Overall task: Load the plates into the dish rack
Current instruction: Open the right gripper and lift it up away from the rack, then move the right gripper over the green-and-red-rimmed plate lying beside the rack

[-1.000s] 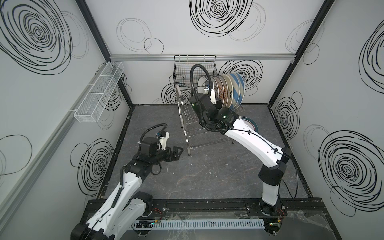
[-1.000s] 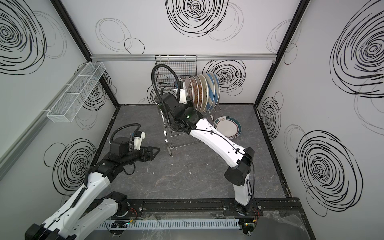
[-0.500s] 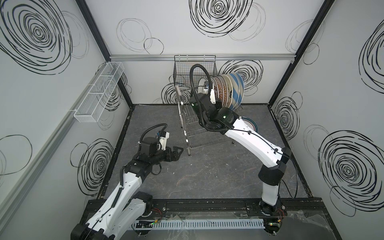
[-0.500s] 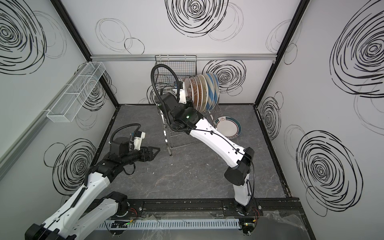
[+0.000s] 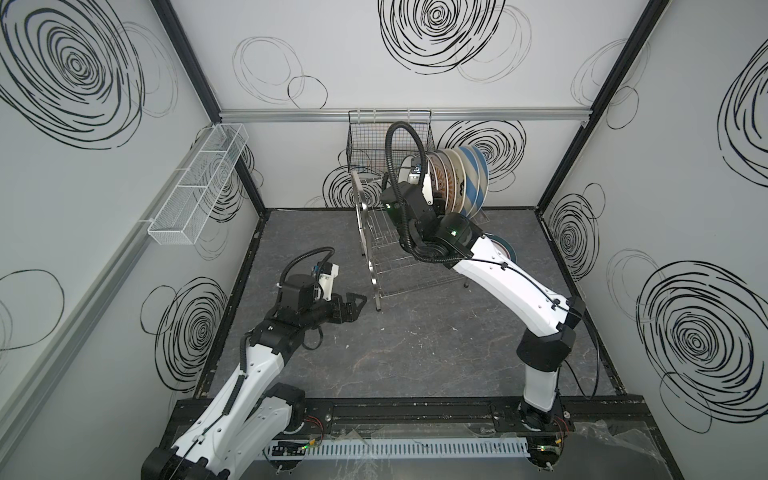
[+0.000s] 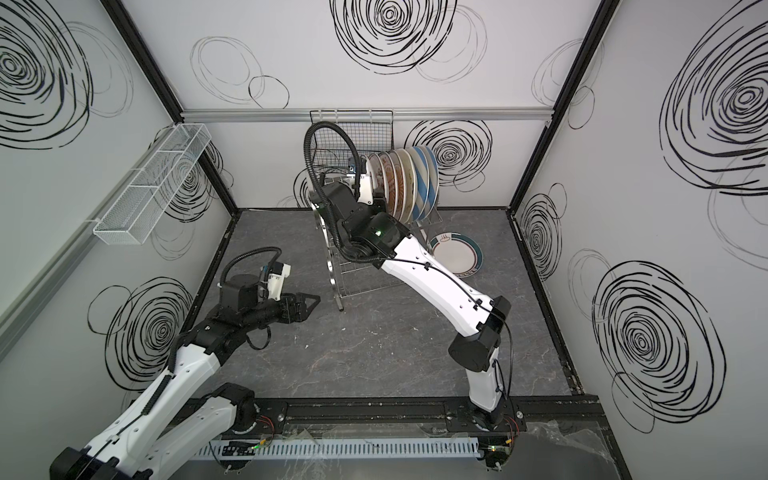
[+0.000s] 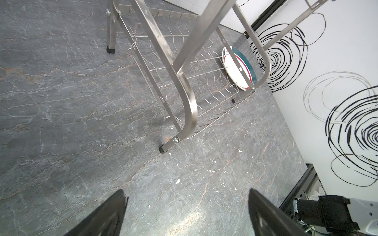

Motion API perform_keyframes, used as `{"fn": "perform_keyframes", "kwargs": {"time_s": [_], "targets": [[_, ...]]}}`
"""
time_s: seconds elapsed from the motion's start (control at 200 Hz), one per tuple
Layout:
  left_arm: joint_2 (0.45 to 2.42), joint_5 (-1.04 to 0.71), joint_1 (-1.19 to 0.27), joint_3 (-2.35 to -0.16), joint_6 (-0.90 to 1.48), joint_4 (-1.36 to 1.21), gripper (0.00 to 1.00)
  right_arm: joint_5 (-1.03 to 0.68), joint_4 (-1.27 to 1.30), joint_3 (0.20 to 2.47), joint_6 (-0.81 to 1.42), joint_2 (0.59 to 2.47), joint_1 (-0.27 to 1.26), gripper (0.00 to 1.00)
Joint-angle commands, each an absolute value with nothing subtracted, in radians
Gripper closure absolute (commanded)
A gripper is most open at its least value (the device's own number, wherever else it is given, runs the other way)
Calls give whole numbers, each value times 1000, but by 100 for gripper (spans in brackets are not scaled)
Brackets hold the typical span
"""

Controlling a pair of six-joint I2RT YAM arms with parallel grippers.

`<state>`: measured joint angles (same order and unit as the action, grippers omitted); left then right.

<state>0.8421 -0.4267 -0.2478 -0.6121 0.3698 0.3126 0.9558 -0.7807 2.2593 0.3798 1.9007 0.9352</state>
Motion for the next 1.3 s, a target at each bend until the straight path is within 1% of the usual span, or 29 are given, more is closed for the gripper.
{"fn": "perform_keyframes", "kwargs": {"time_s": [0.0, 0.115, 0.235, 0.35, 0.47, 0.61, 0.735, 0.845, 0.981, 1.176, 1.291], "targets": [[836, -431, -247, -606, 352, 278, 4, 903, -764, 2279, 375, 1831, 949, 47], [835, -428, -245, -606, 352, 279, 4, 819, -721, 2208, 362, 1735, 952, 39], [836, -421, -245, -607, 352, 281, 4, 719, -615, 2022, 345, 1565, 953, 34], [836, -413, -245, -608, 352, 284, 4, 627, -553, 1825, 352, 1391, 953, 32], [829, -394, -244, -609, 353, 289, 4, 586, -584, 1677, 387, 1228, 950, 30], [818, -370, -250, -615, 357, 302, 4, 578, -688, 1556, 399, 1089, 925, 21], [821, -350, -255, -632, 368, 327, 4, 572, -807, 1474, 489, 1003, 856, 19], [817, -341, -255, -634, 403, 343, 4, 521, -810, 1310, 570, 908, 778, 19], [788, -345, -273, -623, 460, 345, 4, 510, -787, 1164, 625, 808, 711, 18], [762, -294, -306, -625, 466, 377, 4, 513, -753, 1060, 625, 764, 623, 17], [749, -268, -320, -619, 470, 380, 4, 437, -733, 1012, 584, 777, 542, 16]]}}
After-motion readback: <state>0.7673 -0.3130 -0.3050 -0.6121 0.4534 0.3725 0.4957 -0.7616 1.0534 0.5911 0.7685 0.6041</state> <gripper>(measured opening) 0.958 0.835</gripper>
